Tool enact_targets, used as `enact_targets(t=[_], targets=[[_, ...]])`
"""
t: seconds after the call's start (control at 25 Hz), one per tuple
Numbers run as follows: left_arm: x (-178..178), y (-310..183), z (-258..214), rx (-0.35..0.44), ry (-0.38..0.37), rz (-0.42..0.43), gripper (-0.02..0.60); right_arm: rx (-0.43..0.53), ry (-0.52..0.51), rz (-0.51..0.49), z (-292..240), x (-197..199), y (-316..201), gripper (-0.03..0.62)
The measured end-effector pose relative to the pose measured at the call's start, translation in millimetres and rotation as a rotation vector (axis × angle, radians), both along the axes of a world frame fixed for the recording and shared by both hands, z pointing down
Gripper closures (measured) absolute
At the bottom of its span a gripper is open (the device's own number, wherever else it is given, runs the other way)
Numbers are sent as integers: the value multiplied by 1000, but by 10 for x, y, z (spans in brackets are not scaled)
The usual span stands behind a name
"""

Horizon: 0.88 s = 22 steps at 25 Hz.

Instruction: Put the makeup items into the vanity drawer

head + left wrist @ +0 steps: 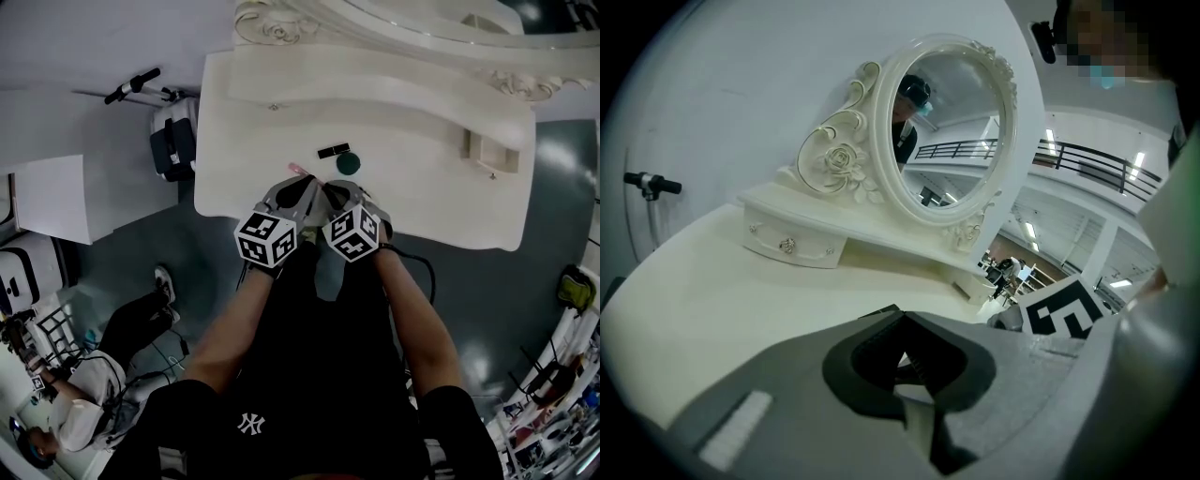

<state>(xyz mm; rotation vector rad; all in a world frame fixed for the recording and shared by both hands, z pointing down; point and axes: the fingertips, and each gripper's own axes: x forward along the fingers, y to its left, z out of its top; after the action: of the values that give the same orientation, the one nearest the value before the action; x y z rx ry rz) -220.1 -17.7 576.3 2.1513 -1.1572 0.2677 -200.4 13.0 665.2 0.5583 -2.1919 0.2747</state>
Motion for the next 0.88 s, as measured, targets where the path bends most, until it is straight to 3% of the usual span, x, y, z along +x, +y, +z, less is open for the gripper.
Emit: enact_targets(t=[0.4, 0.88], targets=[[224, -39, -277, 42, 9, 52, 580, 52, -86, 80, -460, 298, -64, 539], [1102, -126, -659, 94, 53, 210, 580, 153, -95, 126, -954, 1022, -140, 539]])
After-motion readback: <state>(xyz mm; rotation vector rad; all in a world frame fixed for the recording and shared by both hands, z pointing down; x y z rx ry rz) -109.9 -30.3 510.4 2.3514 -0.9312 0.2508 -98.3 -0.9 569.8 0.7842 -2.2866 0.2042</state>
